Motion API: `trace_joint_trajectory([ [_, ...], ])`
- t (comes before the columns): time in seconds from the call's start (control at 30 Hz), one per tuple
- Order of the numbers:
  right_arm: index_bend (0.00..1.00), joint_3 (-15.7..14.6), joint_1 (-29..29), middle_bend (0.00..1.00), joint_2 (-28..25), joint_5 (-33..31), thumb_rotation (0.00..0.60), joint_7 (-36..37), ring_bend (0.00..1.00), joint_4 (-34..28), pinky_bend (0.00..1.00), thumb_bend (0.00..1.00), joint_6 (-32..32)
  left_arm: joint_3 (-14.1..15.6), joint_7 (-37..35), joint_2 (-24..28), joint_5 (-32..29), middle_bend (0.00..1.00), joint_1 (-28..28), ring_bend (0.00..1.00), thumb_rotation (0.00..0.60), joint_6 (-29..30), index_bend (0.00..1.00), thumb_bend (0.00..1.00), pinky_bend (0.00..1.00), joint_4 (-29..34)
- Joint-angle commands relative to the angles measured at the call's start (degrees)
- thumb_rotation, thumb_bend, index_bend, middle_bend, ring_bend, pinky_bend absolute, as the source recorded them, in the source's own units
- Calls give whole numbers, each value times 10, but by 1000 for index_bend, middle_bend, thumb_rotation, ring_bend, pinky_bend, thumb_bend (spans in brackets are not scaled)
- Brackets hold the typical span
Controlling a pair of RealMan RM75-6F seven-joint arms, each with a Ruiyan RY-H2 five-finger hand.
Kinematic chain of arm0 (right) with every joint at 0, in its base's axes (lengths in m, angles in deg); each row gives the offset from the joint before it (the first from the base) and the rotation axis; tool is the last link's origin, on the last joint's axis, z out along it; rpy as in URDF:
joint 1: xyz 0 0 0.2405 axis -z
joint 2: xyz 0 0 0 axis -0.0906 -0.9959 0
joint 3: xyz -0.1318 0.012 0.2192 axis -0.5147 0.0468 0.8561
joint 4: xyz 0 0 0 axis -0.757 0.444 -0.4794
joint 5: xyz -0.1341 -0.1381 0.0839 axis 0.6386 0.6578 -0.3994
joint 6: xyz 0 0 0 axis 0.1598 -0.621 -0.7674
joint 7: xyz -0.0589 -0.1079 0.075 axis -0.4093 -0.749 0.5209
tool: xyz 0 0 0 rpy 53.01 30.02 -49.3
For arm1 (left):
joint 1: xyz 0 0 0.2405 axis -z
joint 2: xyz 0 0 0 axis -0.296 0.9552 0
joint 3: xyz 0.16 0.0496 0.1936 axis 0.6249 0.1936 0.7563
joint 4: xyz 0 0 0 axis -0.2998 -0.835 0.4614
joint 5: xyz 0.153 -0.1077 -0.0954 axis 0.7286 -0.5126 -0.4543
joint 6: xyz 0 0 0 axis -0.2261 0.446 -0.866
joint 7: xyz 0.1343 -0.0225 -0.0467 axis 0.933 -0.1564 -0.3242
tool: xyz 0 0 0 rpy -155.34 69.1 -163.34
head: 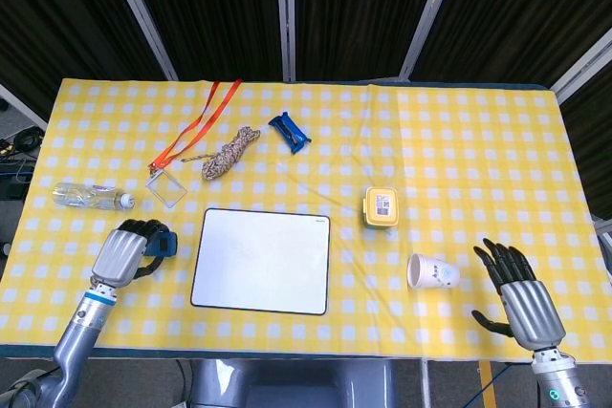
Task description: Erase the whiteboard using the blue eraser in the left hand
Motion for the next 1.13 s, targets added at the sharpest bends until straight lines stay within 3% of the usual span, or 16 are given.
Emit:
trace_joint_trajectory([
  [0.03,8,-1,0,0,2,0,600,-2,0,1,0,72,1,1,14,-4,2,118,-1,180,600,-1,308,478,164,-2],
  [0.17,8,-1,0,0,3,1,600,-3,0,2,0,72,1,1,15,2,0,1,-5,22,600,-3,134,427,39,16],
  [0.3,8,-1,0,0,2,3,600,-2,0,1,0,71,-2,1,31,28,-12,0,-15,0,600,-11,43,380,0,62],
  [0.5,8,1,2,0,-3,4,600,3,0,-1,0,71,-11,-4,59,79,-22,0,-31,0,600,4,2,317,0,147],
  [0.8,8,4,4,0,-9,12,600,12,0,-4,0,72,-24,0,70,149,-4,0,-86,0,600,100,0,194,0,239],
  [1.13,7,7,6,0,-10,25,600,19,0,-2,0,71,-42,16,80,186,-2,0,-144,0,600,152,0,184,0,279],
])
